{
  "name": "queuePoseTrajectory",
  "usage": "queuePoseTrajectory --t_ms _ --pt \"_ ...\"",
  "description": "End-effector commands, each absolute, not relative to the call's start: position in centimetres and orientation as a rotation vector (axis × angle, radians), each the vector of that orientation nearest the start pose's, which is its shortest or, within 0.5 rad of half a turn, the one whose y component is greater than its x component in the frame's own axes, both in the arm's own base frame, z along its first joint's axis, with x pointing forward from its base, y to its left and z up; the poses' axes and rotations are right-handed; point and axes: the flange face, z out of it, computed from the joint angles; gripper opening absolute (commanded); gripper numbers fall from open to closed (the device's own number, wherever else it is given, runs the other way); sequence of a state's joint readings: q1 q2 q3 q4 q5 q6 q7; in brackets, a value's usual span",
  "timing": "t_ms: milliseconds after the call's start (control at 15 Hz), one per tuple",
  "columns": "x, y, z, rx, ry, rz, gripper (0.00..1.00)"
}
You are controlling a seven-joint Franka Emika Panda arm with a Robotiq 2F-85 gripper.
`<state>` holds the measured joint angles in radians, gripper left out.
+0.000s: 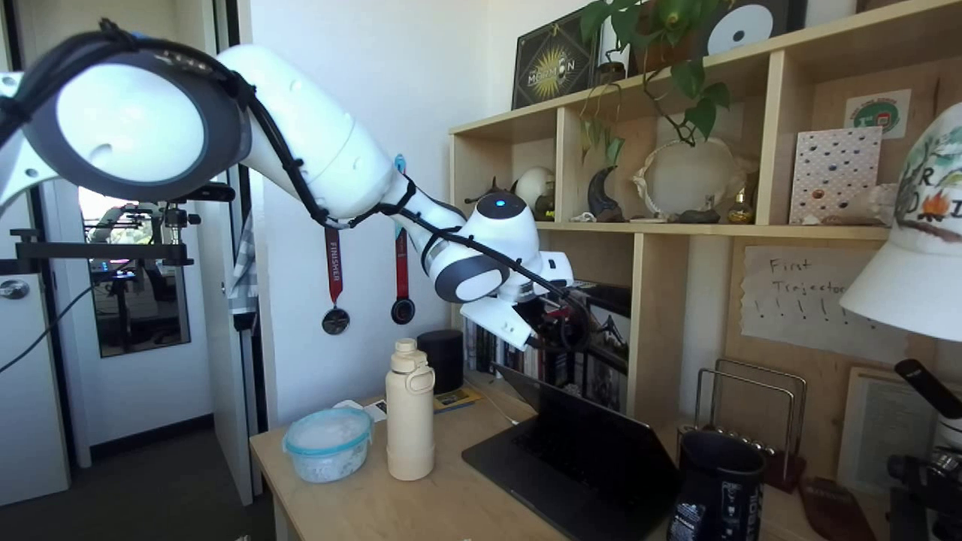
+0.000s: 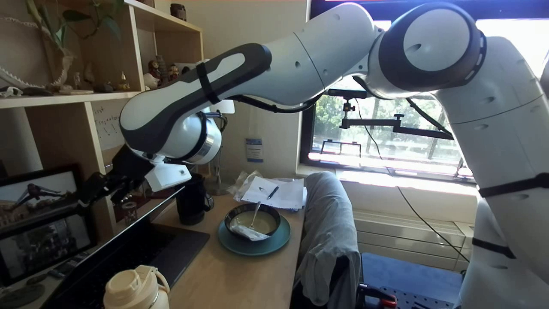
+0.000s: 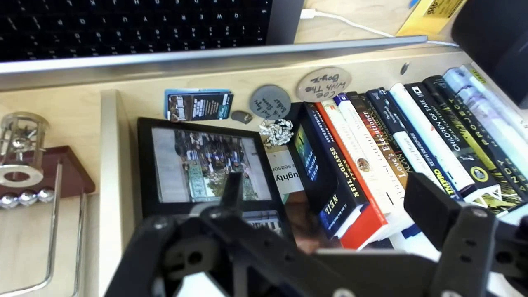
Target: Open the MacBook that is on the table.
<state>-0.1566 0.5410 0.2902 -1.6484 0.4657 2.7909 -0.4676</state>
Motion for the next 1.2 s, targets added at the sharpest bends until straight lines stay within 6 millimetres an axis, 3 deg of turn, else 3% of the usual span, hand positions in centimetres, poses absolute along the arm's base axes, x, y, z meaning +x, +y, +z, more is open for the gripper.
queuePoseTrajectory --t_ms 0,533,800,1133 --pt "73.1 5.1 37.9 -2.689 -0.183 -0.953 1.00" --pt "69.1 3.2 40.6 -2.925 0.254 -0.768 1.00" --pt "67.0 3.7 41.5 -3.020 0.408 -0.553 1.00" --pt "66.2 4.3 40.0 -3.072 0.486 -0.357 1.00"
